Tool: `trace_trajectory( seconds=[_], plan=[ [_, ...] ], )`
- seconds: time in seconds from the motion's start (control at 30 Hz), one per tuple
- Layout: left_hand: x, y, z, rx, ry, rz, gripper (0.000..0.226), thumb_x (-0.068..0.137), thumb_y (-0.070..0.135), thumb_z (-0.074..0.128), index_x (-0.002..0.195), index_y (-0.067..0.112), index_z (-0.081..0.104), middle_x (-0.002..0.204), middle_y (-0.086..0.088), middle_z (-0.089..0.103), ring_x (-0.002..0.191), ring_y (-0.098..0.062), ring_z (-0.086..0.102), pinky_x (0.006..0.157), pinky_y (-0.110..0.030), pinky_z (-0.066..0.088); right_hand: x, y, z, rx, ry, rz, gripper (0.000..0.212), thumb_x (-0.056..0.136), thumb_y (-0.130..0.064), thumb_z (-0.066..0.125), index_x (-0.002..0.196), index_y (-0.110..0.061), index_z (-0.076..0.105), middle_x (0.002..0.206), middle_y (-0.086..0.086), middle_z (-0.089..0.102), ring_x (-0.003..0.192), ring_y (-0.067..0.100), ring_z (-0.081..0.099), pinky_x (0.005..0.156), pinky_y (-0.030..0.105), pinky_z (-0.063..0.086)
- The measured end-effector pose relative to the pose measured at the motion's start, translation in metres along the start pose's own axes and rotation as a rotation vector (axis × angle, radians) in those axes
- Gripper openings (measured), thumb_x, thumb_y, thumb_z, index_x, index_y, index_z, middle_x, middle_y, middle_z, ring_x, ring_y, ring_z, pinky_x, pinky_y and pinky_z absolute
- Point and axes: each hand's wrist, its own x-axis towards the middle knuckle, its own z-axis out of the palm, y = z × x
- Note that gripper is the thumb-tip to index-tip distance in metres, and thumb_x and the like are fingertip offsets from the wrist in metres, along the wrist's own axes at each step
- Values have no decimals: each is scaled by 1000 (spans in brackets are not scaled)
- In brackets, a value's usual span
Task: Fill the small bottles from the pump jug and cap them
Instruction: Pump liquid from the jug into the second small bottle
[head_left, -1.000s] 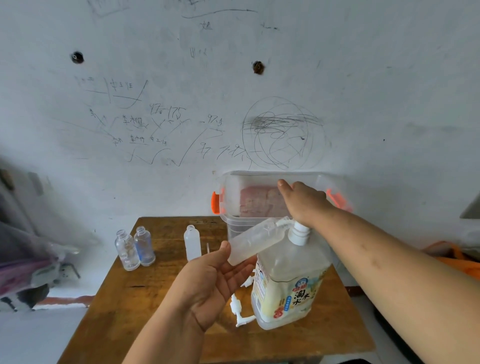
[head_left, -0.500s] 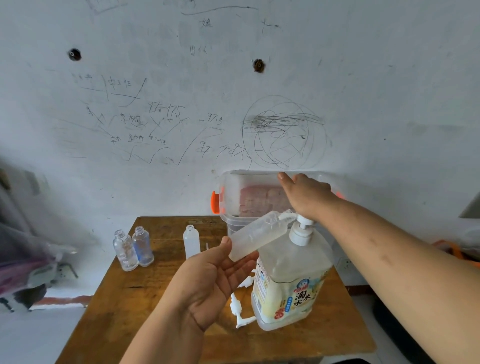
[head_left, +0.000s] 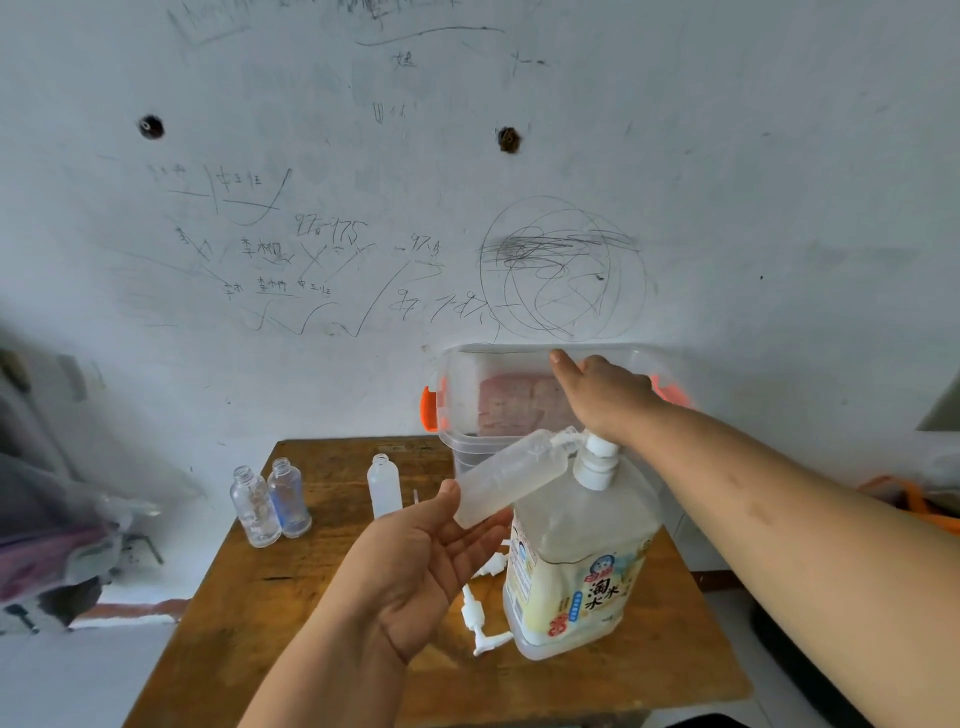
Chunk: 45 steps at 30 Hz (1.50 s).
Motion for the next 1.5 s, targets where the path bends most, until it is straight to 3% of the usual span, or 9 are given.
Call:
trace_trajectory(
  seconds=[0.1, 0.4, 0.5, 0.67, 0.83, 0.93, 1.3, 1.5],
  plan=[
    [-2, 3, 4, 9, -4, 18, 26, 93, 12, 56, 113, -5, 55, 99, -30, 71, 87, -39, 73, 69, -44, 61, -4, -1, -11, 48, 39, -10, 44, 104, -28, 18, 147, -23, 25, 137, 17, 44, 125, 35, 43, 106, 46, 31],
    [4, 3, 1, 5, -18, 28, 24, 93, 11, 56, 109, -6, 56, 99, -30, 71, 86, -38, 73, 73, -43, 60, -1, -3, -6, -20, -10, -6, 46, 104, -20, 20, 149, -21, 17, 137, 16, 42, 122, 37, 44, 105, 46, 32],
    [6, 3, 0, 9, -16, 27, 22, 92, 11, 57, 108, -5, 57, 98, -30, 71, 89, -39, 72, 74, -45, 59, 5, 1, 3, -39, 9, -10, 53, 100, -18, 27, 150, -24, 9, 134, 14, 40, 118, 35, 46, 95, 42, 35],
    [7, 0, -2, 14, 28, -8, 22, 93, 11, 57, 108, -5, 54, 98, -31, 71, 83, -39, 73, 71, -47, 59, 7, 1, 17, 12, 53, 32, 54, 96, -14, 34, 146, -22, 15, 126, 15, 42, 112, 34, 49, 81, 37, 32],
    [2, 2, 0, 34, 31, 1, 26, 94, 11, 56, 112, -7, 53, 100, -32, 70, 85, -39, 73, 72, -45, 59, 6, 3, 13, 116, 82, 41, 45, 101, -39, 23, 136, -14, 34, 125, 18, 48, 113, 38, 49, 92, 42, 38],
    [-2, 5, 4, 38, 5, 15, 26, 94, 12, 56, 112, -7, 54, 99, -31, 71, 85, -38, 73, 72, -45, 59, 2, -1, -1, 98, 47, 19, 43, 104, -25, 21, 147, -24, 25, 135, 17, 43, 122, 37, 43, 104, 46, 33],
    [8, 3, -1, 33, -15, 22, 29, 93, 11, 57, 116, -7, 54, 104, -31, 70, 88, -38, 73, 72, -43, 60, 12, 3, 5, 148, 82, 63, 47, 102, -18, 23, 148, -23, 19, 135, 14, 41, 120, 36, 46, 101, 44, 34],
    [10, 0, -5, 22, 12, -9, 27, 94, 9, 55, 115, -8, 53, 102, -33, 69, 86, -40, 73, 69, -44, 60, 10, 2, 21, 185, 106, 78, 48, 96, -14, 30, 143, -21, 22, 122, 14, 44, 109, 35, 49, 83, 39, 34]
  ],
)
